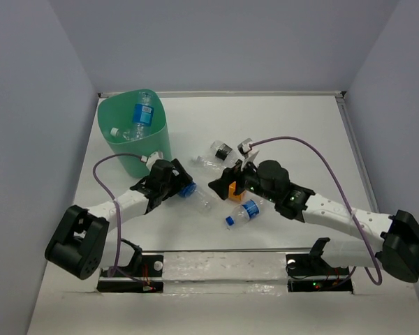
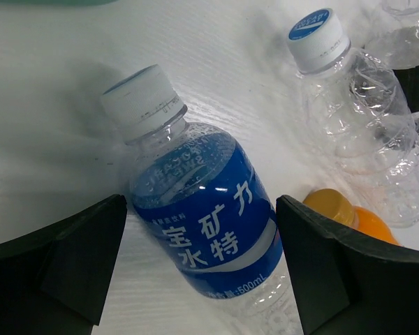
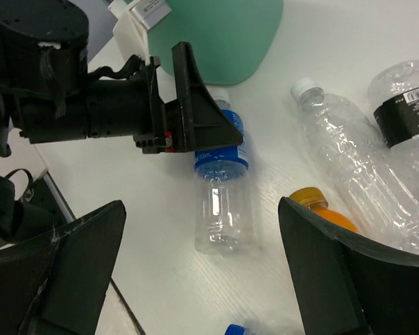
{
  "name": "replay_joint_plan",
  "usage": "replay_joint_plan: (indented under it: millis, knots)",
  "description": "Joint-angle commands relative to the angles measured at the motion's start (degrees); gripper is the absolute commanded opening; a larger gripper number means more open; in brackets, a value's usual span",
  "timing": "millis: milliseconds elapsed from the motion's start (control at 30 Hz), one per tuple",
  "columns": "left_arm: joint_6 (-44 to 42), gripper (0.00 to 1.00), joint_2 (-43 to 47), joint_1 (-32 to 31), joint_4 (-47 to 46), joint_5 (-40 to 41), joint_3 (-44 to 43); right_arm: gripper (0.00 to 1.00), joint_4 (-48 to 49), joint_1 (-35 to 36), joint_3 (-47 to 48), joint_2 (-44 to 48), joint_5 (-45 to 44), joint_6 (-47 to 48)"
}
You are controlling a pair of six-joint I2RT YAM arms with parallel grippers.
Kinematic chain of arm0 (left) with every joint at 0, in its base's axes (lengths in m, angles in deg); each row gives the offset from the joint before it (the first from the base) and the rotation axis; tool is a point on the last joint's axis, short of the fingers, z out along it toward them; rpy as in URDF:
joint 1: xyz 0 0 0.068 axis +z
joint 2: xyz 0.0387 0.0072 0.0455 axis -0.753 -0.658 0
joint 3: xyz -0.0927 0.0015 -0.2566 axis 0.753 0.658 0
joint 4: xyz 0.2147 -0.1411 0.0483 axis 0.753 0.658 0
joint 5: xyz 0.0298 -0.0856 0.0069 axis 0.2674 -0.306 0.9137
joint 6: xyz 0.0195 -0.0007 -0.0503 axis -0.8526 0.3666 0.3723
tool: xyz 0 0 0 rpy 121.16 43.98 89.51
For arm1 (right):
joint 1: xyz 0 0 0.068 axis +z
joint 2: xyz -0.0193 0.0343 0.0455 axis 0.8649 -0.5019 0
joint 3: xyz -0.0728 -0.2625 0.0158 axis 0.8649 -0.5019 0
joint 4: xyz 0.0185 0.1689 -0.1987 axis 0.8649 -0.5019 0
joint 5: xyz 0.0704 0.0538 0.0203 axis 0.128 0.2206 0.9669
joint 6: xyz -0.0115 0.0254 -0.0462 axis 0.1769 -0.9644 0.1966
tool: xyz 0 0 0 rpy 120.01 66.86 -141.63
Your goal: Put the plastic bottles in the bin
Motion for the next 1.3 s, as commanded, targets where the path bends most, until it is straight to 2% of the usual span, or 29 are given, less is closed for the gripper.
replay_joint_plan:
  millis: [0,133,267,333,367,467,567,667,767,867,1100,1200,1267]
  knots:
    - [-0.1,0.91,-2.3,-0.4,-2.9,3.1,-1.8,0.95,0.7,0.2,-3.0,4.0,0.7,-2.5]
    - [-0.6,0.66,0.0,-0.5,-2.6,4.3,-0.8,0.95,-6.2,0.2,-6.0,7.1,-8.2,-7.2]
    - [-2.0,0.56,7.3,-0.7,0.3,5.3,0.8,0.97,-16.4,0.2,-10.4,12.6,-18.7,-19.9]
    - [-2.8,0.56,10.6,-1.5,3.3,4.8,0.5,0.98,-19.0,0.2,-13.8,16.9,-23.3,-24.6]
    - [-3.6,0.56,14.1,-2.0,4.6,4.7,-0.6,0.98,-23.3,0.2,-14.4,18.5,-25.0,-29.0]
    - [-5.3,0.56,20.7,-4.5,11.7,6.1,-4.1,0.99,-30.4,0.2,-15.5,24.9,-26.2,-35.7]
    - [-8.4,0.56,25.8,-6.6,18.3,11.3,-13.5,0.99,-37.1,0.2,-17.4,29.0,-27.2,-40.7]
    - [-12.0,0.56,27.1,-7.0,20.5,15.0,-20.7,0.99,-38.3,0.2,-19.7,29.3,-26.4,-44.2]
    - [-17.7,0.57,26.1,-6.9,20.0,21.9,-30.8,0.99,-38.1,0.2,-21.0,27.6,-27.0,-49.1]
    - [-22.2,0.57,22.5,-6.9,17.4,28.0,-35.7,1.00,-36.8,0.2,-21.5,25.3,-27.8,-50.6]
    - [-32.5,0.59,14.5,-5.2,11.0,39.0,-46.0,1.00,-28.8,0.2,-22.4,29.3,-26.3,-46.9]
    - [-35.3,0.60,11.7,-0.1,9.2,41.0,-47.7,1.00,-27.8,0.2,-23.8,29.4,-26.4,-48.3]
    - [-34.8,0.60,10.1,6.6,9.2,39.6,-48.3,1.00,-27.9,0.2,-23.9,28.0,-26.7,-49.1]
